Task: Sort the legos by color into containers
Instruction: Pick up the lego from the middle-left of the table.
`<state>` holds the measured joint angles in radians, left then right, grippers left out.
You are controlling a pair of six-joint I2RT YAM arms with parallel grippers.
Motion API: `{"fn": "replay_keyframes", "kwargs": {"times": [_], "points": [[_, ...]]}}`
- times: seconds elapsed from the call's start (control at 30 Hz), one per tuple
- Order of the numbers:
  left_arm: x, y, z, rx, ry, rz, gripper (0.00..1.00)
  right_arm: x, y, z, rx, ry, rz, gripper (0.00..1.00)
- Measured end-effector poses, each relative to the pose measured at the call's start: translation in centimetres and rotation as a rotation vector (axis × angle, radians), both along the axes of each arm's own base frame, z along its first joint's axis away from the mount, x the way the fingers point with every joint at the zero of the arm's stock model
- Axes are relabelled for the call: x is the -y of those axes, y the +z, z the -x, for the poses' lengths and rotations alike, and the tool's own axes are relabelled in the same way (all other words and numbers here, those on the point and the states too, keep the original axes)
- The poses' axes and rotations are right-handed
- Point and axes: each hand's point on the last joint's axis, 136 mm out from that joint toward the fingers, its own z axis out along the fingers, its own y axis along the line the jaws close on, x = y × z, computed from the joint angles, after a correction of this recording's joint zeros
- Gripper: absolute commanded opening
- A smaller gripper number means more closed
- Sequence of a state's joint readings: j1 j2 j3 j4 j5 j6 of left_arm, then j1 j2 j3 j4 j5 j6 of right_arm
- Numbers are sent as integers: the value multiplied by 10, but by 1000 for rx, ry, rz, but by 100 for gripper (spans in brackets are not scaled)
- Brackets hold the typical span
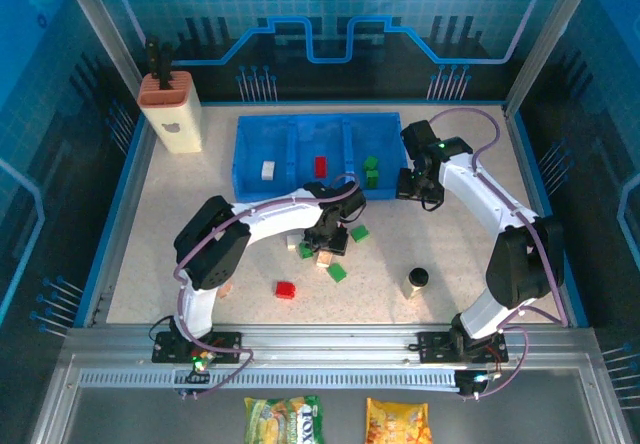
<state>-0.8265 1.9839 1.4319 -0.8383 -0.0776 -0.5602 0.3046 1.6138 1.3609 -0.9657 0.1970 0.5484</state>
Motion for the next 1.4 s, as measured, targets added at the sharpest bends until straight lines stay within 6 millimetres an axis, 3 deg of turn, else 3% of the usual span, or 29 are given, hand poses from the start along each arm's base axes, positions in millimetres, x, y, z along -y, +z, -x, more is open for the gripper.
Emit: {"fn": "replay_keyframes", "kwargs": {"times": [0.43,0.93,1.4], "points": [[-1,-1,-3,62,-12,-60,49,-1,0,0,-1,2,0,49],[-2,-8,12,86,-26,-103,47,-1,-4,-1,-9,2,3,49],[-2,-13,14,86,-23,-101,38,-1,-4,-1,-9,3,3,49]]}}
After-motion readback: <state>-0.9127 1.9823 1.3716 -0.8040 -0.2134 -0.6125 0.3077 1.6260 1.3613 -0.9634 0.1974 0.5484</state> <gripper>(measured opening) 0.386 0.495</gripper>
